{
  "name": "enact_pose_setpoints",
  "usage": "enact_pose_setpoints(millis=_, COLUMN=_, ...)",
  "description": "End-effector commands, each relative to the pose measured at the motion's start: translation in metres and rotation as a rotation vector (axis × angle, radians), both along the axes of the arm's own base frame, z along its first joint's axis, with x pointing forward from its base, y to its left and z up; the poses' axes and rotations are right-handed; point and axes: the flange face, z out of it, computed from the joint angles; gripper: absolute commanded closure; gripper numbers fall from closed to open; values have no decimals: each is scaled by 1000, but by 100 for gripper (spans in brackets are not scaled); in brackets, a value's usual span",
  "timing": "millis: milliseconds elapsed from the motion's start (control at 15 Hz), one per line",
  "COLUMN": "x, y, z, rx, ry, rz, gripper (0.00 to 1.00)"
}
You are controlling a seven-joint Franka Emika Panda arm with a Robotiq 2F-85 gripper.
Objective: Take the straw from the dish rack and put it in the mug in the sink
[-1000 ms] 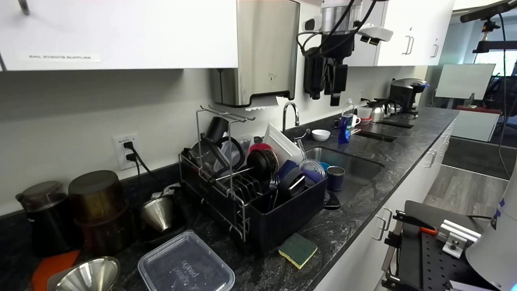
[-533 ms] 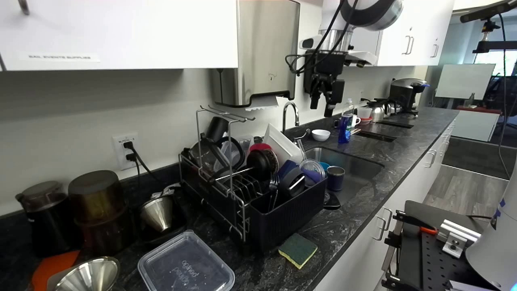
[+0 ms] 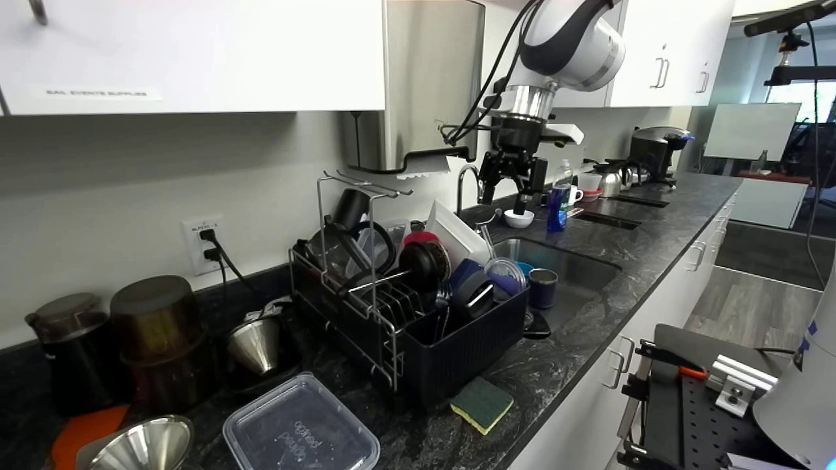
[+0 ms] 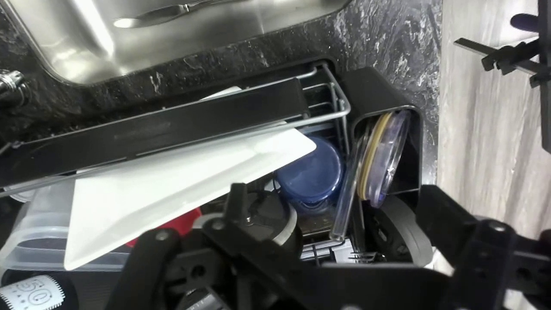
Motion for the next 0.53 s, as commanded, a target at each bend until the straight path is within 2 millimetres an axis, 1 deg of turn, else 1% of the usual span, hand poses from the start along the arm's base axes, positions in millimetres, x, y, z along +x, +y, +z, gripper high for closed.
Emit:
enact_pose_setpoints(millis=0, x=0, y=1, z=0, rx=-1, ry=1, rz=-1, gripper=0)
enact_pose_setpoints(millis=467, x=0, y=2, z=3, rx=-2, ry=-4, rz=-2, gripper=0)
